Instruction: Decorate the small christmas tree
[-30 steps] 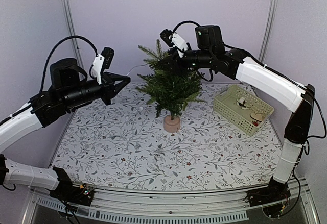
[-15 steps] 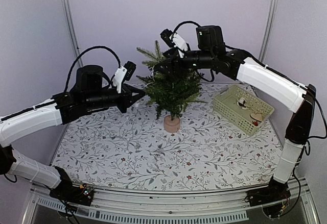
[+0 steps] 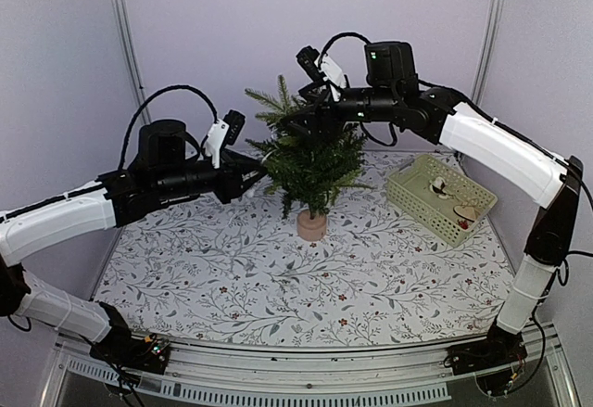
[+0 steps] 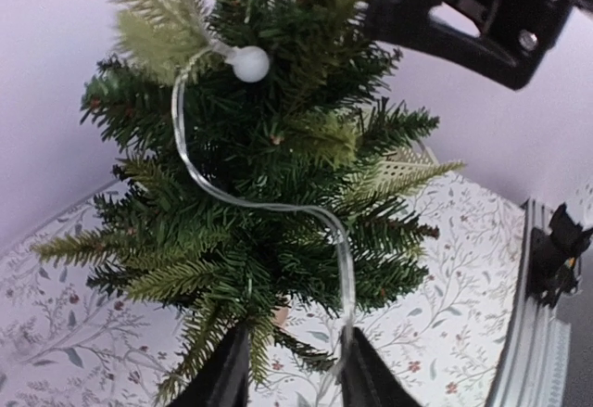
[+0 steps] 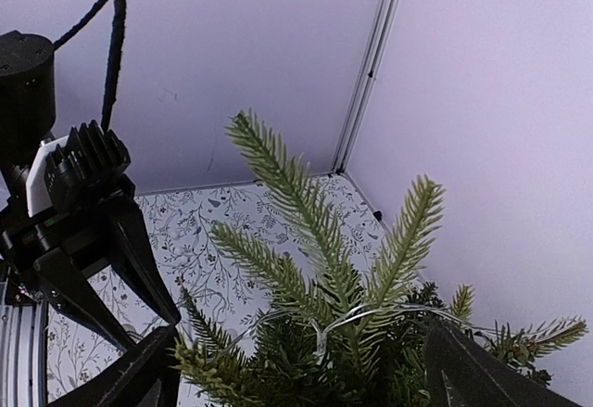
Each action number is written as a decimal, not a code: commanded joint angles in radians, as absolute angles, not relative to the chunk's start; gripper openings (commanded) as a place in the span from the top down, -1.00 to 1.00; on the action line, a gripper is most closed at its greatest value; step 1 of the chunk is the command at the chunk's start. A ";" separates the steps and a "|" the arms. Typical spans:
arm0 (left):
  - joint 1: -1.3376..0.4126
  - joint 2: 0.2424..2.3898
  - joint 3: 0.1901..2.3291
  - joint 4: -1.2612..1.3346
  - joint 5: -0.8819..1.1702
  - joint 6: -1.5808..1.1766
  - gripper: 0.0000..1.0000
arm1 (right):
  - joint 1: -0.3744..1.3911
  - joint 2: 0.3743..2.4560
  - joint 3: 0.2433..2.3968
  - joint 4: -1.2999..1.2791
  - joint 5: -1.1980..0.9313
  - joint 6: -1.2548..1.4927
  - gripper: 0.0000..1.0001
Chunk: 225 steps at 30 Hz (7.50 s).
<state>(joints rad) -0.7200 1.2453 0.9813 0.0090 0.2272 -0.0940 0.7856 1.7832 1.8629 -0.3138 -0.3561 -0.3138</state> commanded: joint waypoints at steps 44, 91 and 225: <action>-0.469 1.183 0.360 0.413 0.277 -0.393 0.84 | 0.849 1.435 1.505 -0.201 -0.508 -0.236 -0.91; -0.943 0.846 0.892 -0.061 0.616 -0.128 1.00 | 1.124 1.651 1.750 -0.422 -0.608 -0.475 0.02; -0.422 0.744 0.484 0.200 -0.185 -0.464 1.00 | 1.003 1.134 1.288 -0.093 -0.119 -0.406 1.00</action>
<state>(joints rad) -0.5297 0.7174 0.4309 0.4118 0.0315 -0.3061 1.0130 1.1530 1.2564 -0.1261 -0.1474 -0.3985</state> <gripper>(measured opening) 0.016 0.009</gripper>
